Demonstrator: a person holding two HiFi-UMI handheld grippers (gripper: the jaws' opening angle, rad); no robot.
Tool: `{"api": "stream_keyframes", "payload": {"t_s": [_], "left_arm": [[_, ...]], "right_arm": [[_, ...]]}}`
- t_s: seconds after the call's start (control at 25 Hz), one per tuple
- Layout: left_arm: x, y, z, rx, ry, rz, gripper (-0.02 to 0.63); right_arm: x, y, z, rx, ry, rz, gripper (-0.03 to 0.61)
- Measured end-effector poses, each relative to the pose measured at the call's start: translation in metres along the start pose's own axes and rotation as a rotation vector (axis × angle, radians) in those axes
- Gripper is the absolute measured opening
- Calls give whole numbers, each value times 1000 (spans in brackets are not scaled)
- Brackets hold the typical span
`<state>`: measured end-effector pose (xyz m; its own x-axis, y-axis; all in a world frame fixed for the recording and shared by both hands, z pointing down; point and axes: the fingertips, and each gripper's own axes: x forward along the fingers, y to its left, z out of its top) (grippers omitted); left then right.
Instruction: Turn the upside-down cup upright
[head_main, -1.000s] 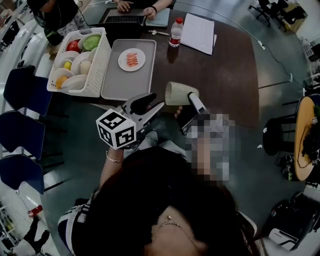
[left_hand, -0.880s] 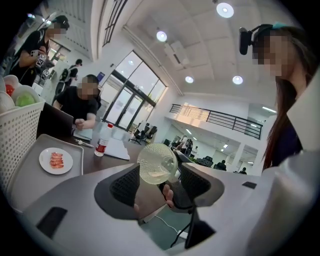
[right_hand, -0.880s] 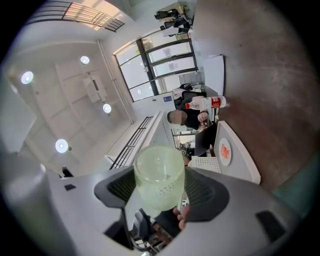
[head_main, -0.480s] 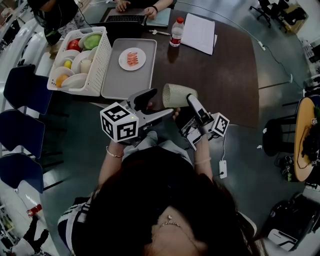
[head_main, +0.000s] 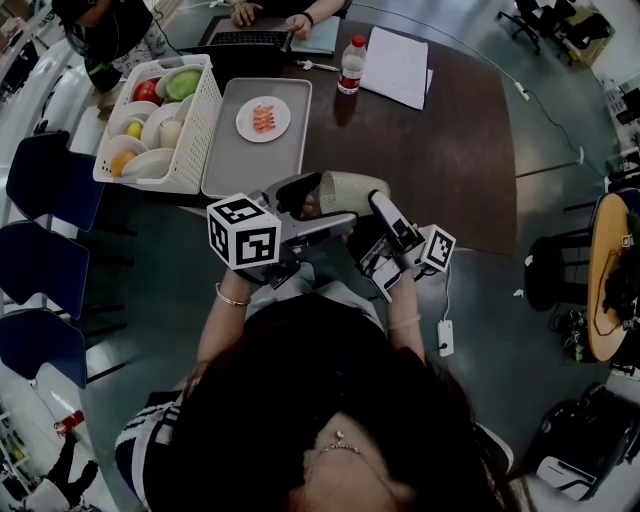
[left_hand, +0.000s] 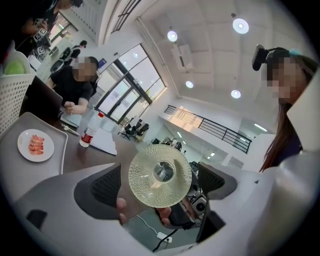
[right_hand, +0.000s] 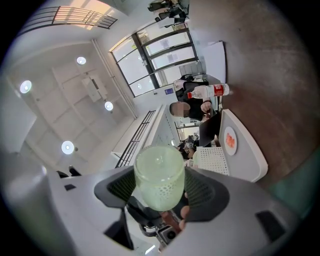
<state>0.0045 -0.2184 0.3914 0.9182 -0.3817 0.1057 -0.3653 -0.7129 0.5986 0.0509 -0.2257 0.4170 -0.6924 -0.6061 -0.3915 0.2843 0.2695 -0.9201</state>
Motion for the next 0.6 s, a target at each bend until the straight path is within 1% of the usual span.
{"api": "stream_keyframes", "payload": {"t_s": [0.12, 0.2, 0.44, 0.56, 0.6], "left_arm": [[5, -1, -1, -11, 16, -16, 468], [8, -3, -3, -2, 33, -20, 467], [15, -5, -9, 87, 71, -4, 466], [15, -3, -8, 106, 66, 12, 462], [15, -2, -8, 106, 61, 17, 412]], "right_arm": [[1, 0, -1, 5, 8, 8, 318], [1, 0, -2, 9, 11, 10, 318], [3, 1, -3, 18, 22, 20, 318], [3, 2, -2, 21, 24, 26, 318], [3, 2, -2, 22, 25, 28, 318]]}}
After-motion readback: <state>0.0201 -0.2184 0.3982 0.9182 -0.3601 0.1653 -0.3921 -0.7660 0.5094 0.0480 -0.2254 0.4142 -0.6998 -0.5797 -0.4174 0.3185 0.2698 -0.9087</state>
